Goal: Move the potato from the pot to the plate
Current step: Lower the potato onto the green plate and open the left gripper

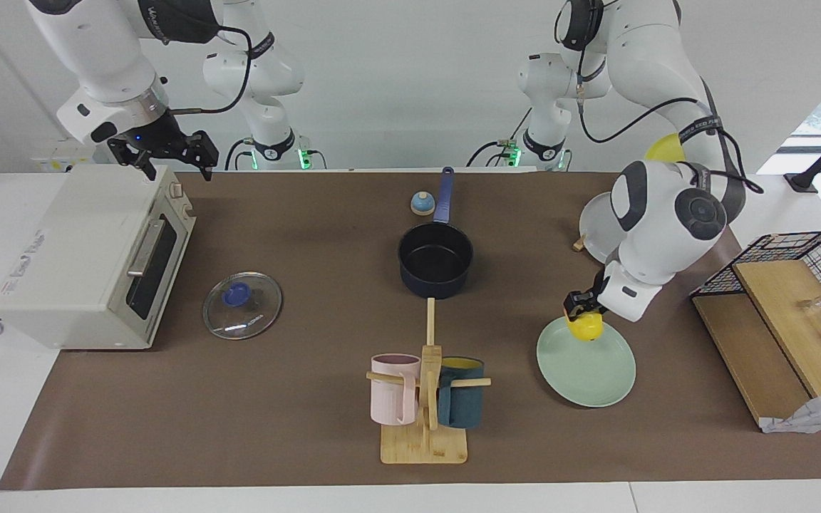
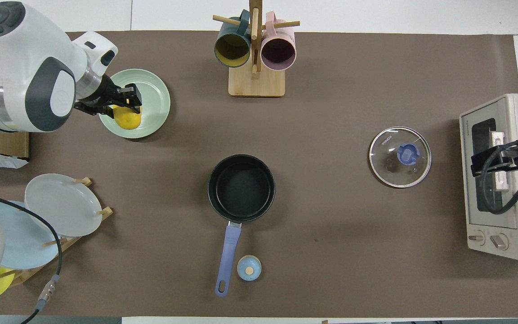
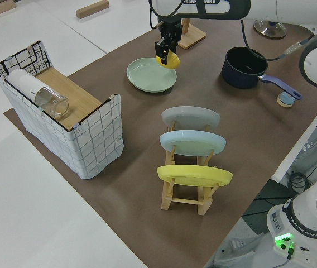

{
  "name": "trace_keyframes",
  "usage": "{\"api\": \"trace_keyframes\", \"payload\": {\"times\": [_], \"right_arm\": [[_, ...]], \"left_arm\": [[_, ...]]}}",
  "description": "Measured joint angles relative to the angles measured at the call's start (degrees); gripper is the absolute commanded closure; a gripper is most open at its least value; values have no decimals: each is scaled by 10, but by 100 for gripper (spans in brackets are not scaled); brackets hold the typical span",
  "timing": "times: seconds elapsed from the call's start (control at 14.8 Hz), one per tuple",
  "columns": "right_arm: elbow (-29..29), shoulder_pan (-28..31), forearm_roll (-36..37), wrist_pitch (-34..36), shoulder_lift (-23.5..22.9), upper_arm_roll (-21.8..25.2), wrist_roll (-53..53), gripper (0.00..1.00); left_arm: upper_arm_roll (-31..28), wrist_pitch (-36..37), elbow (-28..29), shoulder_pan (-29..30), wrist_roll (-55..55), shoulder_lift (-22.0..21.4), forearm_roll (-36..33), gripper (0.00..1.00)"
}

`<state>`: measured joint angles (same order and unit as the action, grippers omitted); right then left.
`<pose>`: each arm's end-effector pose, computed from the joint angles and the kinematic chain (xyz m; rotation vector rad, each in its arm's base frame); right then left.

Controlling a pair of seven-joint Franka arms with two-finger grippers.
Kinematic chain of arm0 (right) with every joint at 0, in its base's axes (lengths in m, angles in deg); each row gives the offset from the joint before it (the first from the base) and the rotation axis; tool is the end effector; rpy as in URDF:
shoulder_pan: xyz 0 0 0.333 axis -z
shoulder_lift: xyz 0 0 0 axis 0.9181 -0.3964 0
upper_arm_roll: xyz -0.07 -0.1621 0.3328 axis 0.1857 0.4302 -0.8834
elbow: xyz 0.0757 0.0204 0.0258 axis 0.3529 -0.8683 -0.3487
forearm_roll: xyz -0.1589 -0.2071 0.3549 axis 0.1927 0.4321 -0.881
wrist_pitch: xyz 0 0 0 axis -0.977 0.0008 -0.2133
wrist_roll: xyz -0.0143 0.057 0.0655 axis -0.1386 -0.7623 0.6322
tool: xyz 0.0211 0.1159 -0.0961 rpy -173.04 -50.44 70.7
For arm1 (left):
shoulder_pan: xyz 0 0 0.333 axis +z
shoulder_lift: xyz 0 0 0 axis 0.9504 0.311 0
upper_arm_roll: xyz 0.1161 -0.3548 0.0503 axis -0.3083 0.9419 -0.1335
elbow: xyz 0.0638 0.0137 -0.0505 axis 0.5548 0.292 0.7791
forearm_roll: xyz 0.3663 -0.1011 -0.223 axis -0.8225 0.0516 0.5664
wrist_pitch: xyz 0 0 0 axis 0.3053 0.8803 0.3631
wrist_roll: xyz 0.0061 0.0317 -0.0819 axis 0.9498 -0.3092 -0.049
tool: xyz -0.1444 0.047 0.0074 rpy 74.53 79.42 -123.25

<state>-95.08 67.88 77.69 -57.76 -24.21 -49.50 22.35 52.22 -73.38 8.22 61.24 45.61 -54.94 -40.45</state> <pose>0.5548 -0.0074 0.6261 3.0715 0.0167 -0.2444 0.7379 -0.1523 0.3816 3.0803 0.1236 -0.1488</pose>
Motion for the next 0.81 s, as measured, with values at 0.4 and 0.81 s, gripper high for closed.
{"api": "trace_keyframes", "payload": {"times": [0.4, 0.81], "right_arm": [[0, -1, 0, -4, 0, -1, 0, 0], [0, -1, 0, -4, 0, -1, 0, 0]], "left_arm": [[0, -41, 6, 8, -15, 36, -6, 100], [1, -50, 20, 10, -43, 36, -8, 0]]}}
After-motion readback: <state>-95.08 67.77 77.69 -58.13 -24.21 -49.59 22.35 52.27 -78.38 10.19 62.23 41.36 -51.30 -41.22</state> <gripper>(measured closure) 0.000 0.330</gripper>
